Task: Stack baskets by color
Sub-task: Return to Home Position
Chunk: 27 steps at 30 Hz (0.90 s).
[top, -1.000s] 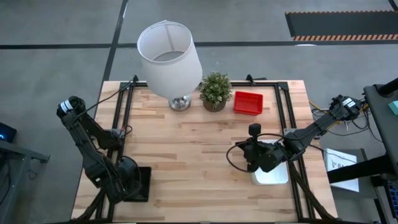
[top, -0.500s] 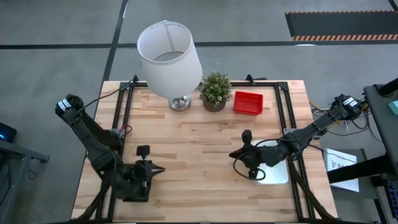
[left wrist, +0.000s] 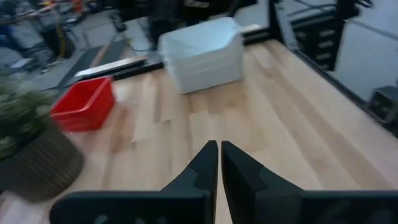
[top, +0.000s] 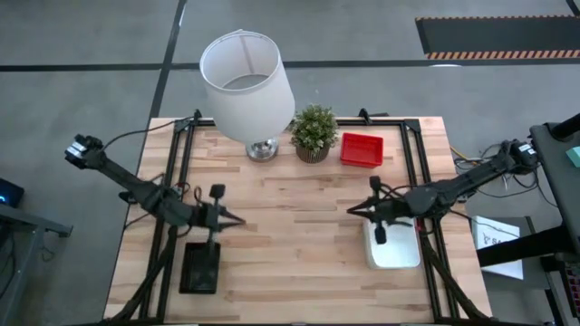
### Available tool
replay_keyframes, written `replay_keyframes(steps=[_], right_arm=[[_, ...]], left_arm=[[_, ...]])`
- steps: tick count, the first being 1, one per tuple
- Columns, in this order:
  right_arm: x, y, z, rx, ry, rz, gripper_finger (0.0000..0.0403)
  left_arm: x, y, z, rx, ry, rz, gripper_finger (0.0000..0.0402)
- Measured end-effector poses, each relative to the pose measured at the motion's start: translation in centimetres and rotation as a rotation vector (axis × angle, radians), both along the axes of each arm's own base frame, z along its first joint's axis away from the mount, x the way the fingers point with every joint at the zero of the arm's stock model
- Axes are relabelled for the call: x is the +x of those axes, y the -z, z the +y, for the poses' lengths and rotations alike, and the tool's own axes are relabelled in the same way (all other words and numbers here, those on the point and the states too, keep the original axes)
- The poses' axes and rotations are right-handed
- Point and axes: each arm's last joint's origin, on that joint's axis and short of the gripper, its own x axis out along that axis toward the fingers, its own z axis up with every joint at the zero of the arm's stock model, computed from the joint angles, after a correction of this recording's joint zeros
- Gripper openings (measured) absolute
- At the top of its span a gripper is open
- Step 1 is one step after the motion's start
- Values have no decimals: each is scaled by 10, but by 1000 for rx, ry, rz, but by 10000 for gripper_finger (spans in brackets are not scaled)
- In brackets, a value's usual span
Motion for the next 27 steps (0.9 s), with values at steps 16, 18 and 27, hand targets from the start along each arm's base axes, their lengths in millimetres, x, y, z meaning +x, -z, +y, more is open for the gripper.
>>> replay_keyframes(steps=[16,18,27], right_arm=[[-71,18,-40,33,193,-236,9],[-77,18,-43,34,211,-242,9],[-89,28,-49,17,210,-214,9]], left_arm=[[-57,49,49,-14,-125,-180,4],[-61,55,52,-19,-135,-208,4],[-72,75,57,-57,-144,-305,1]])
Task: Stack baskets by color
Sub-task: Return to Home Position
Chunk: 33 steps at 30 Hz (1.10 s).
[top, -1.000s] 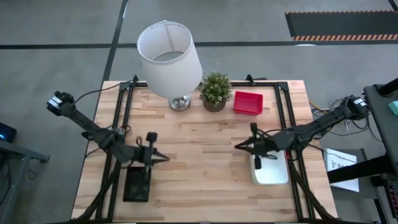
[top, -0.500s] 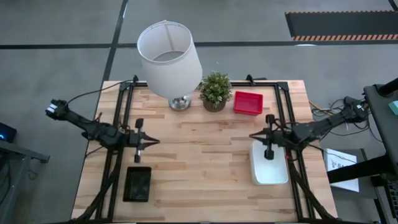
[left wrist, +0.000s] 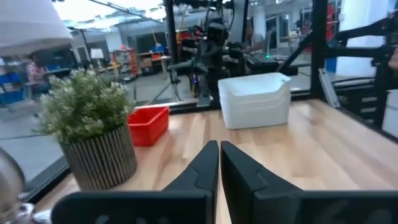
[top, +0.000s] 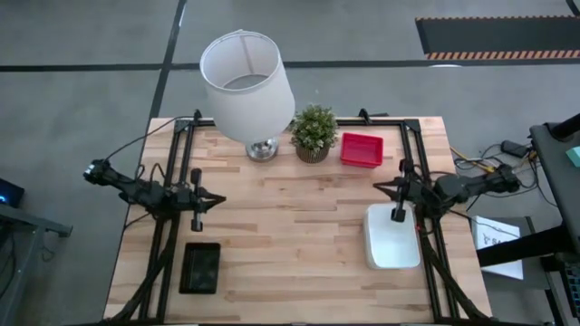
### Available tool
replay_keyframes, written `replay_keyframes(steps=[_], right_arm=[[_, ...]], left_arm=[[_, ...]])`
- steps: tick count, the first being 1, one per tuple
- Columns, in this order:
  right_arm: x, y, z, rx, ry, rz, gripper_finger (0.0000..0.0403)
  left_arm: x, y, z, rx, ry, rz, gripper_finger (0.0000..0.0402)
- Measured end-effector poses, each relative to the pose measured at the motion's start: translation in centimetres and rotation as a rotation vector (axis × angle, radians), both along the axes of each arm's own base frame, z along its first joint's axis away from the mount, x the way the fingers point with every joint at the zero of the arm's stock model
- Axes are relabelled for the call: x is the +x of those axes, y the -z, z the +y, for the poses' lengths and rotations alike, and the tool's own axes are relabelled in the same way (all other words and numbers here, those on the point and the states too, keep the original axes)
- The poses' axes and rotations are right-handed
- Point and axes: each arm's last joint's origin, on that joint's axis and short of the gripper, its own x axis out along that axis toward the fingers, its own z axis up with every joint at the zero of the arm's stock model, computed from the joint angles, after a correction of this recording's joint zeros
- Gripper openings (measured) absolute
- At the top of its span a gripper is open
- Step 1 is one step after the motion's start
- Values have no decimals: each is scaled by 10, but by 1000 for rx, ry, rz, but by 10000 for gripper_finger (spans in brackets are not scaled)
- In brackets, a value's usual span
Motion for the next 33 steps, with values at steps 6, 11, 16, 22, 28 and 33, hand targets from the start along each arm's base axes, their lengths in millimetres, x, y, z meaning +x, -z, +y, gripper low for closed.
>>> replay_keyframes(steps=[6,11,16,22,28,33], right_arm=[[6,22,2,6,-17,12,9],[9,25,3,28,-1,11,9],[13,31,8,522,-88,24,9],[20,44,19,566,-291,235,9],[27,42,11,310,21,147,9],[27,39,7,283,172,85,9]], left_arm=[[4,4,-1,-9,-17,23,1],[5,5,-2,-13,-23,27,1],[6,7,-2,-4,-22,46,1],[8,9,-3,7,-22,69,1],[9,11,-4,18,-22,93,1],[10,12,-4,25,-21,108,1]])
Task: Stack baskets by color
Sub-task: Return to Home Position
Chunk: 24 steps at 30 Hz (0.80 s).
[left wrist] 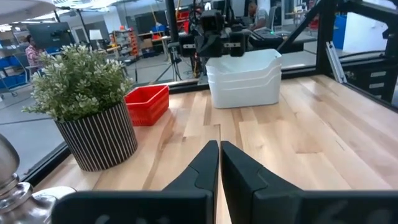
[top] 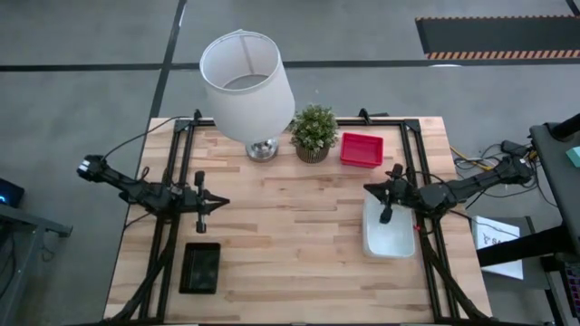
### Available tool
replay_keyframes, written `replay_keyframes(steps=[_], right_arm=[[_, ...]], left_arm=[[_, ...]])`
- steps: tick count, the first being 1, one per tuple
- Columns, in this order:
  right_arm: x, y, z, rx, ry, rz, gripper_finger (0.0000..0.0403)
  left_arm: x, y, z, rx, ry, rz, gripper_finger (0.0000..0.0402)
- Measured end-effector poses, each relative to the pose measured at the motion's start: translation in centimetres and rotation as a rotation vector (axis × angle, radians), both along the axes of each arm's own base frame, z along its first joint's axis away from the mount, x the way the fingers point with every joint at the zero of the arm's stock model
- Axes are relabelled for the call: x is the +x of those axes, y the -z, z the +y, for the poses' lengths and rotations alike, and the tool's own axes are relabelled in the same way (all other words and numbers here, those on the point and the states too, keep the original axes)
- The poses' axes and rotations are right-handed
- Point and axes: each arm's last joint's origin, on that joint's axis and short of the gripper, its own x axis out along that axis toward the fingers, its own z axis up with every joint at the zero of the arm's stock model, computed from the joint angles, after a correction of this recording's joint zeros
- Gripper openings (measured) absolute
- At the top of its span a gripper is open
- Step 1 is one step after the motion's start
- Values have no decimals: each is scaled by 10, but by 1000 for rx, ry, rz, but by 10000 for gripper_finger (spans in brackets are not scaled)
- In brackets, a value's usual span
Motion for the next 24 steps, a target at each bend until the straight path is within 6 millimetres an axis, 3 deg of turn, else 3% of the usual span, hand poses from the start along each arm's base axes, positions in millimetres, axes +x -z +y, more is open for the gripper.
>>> replay_keyframes(steps=[4,9,24], right_arm=[[0,0,0,31,1,-10,9],[0,3,-1,-213,-18,98,9],[0,2,-1,-283,-25,118,9]], left_arm=[[1,1,0,5,0,12,1],[1,2,-1,11,0,24,1],[3,4,-1,22,1,47,1]])
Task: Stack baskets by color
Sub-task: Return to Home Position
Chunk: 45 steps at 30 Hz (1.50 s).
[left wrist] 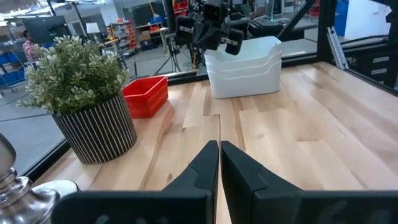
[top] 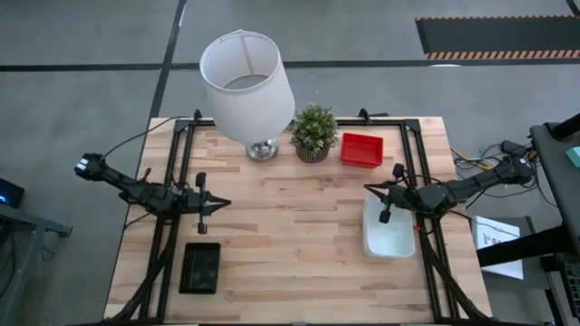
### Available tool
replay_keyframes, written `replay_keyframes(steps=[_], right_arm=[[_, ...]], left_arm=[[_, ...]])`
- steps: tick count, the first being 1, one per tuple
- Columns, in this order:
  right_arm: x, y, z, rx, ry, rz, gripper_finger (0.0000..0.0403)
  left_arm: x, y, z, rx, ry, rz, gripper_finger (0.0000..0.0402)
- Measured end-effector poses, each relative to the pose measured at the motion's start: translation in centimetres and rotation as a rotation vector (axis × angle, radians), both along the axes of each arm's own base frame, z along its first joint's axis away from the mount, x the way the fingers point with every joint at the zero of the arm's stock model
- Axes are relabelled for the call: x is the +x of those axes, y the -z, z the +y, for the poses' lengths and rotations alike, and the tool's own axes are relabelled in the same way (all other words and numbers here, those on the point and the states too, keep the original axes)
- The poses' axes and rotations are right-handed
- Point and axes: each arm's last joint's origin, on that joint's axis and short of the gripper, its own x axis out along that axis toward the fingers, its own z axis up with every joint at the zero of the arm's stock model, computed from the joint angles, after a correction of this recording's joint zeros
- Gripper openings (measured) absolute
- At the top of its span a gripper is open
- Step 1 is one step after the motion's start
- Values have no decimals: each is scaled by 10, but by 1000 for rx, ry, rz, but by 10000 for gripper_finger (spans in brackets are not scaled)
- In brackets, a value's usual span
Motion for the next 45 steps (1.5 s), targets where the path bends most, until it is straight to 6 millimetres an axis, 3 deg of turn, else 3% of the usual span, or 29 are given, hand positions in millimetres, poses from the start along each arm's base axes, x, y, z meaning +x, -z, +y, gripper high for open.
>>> replay_keyframes(steps=[45], right_arm=[[0,-1,0,0,0,-1,9]], left_arm=[[1,1,0,6,0,13,1]])
